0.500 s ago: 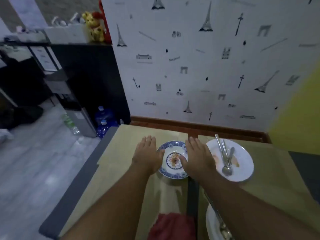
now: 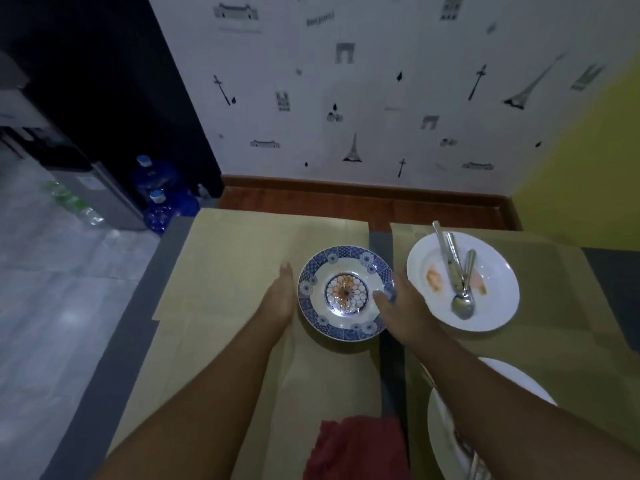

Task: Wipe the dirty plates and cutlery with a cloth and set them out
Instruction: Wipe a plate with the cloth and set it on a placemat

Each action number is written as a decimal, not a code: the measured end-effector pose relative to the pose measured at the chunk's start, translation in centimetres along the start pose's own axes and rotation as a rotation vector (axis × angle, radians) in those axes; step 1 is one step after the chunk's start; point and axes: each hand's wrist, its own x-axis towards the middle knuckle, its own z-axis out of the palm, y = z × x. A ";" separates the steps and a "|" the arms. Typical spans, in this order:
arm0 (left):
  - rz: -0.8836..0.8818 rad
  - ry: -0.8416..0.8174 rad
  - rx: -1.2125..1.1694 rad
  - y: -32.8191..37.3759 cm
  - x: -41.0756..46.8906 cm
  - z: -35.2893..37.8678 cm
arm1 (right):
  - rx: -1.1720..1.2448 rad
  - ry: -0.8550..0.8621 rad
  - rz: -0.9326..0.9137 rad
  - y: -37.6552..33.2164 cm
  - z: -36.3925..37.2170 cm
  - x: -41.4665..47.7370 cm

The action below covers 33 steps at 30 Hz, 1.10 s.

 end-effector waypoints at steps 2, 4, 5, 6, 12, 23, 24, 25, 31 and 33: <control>-0.132 -0.068 -0.130 -0.1 1.5 -0.6 | 0.124 -0.006 0.109 -0.5 0.0 0.7; -0.235 -0.154 -0.263 -0.2 2.5 -1.1 | 0.214 -0.039 0.233 -1.2 -0.2 1.3; -0.271 -0.192 -0.314 -0.1 2.7 -1.3 | 0.251 -0.046 0.284 -1.6 -0.5 1.5; -0.293 -0.221 -0.348 -0.2 3.0 -1.3 | 0.289 -0.046 0.320 -1.8 -0.7 1.8; -0.299 -0.266 -0.337 -0.3 3.9 -1.1 | 0.601 -0.029 0.460 -1.5 -1.2 2.8; -0.210 -0.157 -0.248 -0.7 2.8 -1.2 | 0.689 -0.055 0.417 -2.4 -1.7 1.8; -0.198 -0.147 -0.249 -0.7 2.6 -1.3 | 0.687 -0.058 0.410 -2.5 -1.8 1.6; -0.183 -0.135 -0.251 -0.6 2.3 -1.4 | 0.692 -0.064 0.399 -2.7 -2.0 1.4; -0.149 -0.169 -0.294 -0.9 -0.1 -3.1 | 0.719 -0.089 0.333 -3.9 -3.3 -1.3; -0.148 -0.221 -0.312 -1.4 -1.5 -3.9 | 0.721 -0.104 0.311 -4.1 -3.5 -2.4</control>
